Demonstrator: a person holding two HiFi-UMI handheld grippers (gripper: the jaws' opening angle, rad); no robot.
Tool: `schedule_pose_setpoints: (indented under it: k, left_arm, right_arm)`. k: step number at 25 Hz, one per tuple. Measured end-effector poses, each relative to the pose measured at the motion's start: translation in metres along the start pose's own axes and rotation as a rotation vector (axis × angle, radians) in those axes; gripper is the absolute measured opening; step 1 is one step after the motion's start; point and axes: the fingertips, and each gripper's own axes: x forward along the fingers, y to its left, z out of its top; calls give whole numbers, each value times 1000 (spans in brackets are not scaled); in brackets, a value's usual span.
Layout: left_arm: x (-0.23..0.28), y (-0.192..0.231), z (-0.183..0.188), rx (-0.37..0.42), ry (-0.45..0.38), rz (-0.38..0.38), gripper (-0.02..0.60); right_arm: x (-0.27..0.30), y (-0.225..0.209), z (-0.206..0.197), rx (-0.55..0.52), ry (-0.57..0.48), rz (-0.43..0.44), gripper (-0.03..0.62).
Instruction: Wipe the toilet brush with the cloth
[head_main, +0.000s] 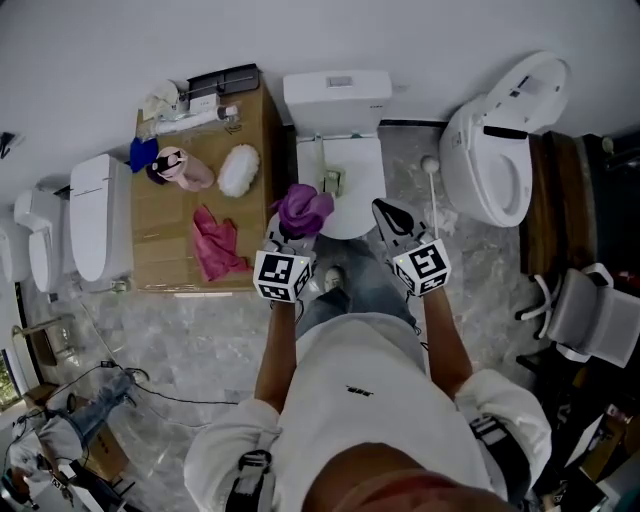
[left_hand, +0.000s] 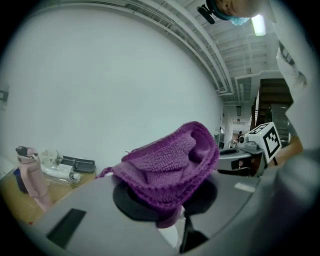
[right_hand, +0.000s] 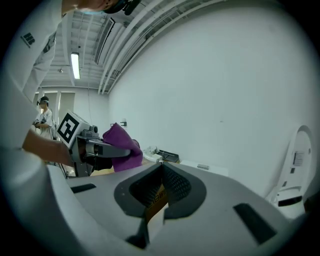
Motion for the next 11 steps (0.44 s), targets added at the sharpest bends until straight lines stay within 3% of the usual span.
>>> schedule_pose_setpoints:
  k: [5,11]
  left_arm:
    - [-14,-29,7,9,8,-41,91]
    - [-23,-60,7,17,40,-70,89]
  right_arm:
    - [-35,8,15,11,-18,-64,-2]
    - [-62,11,25,23,-32,-80,-3]
